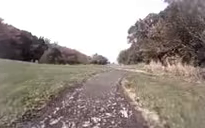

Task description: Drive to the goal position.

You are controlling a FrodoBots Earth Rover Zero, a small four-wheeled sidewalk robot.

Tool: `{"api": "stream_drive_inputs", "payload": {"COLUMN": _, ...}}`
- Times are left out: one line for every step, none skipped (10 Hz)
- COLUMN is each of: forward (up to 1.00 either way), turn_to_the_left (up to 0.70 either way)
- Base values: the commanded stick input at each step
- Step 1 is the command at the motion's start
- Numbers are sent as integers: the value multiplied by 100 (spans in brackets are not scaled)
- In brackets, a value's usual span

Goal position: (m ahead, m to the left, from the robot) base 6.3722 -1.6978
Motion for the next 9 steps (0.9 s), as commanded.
{"api": "stream_drive_inputs", "payload": {"forward": 100, "turn_to_the_left": 0}}
{"api": "stream_drive_inputs", "payload": {"forward": 100, "turn_to_the_left": 0}}
{"api": "stream_drive_inputs", "payload": {"forward": 100, "turn_to_the_left": 0}}
{"api": "stream_drive_inputs", "payload": {"forward": 100, "turn_to_the_left": 0}}
{"api": "stream_drive_inputs", "payload": {"forward": 100, "turn_to_the_left": 0}}
{"api": "stream_drive_inputs", "payload": {"forward": 100, "turn_to_the_left": 0}}
{"api": "stream_drive_inputs", "payload": {"forward": 100, "turn_to_the_left": 0}}
{"api": "stream_drive_inputs", "payload": {"forward": 100, "turn_to_the_left": 0}}
{"api": "stream_drive_inputs", "payload": {"forward": 100, "turn_to_the_left": 0}}
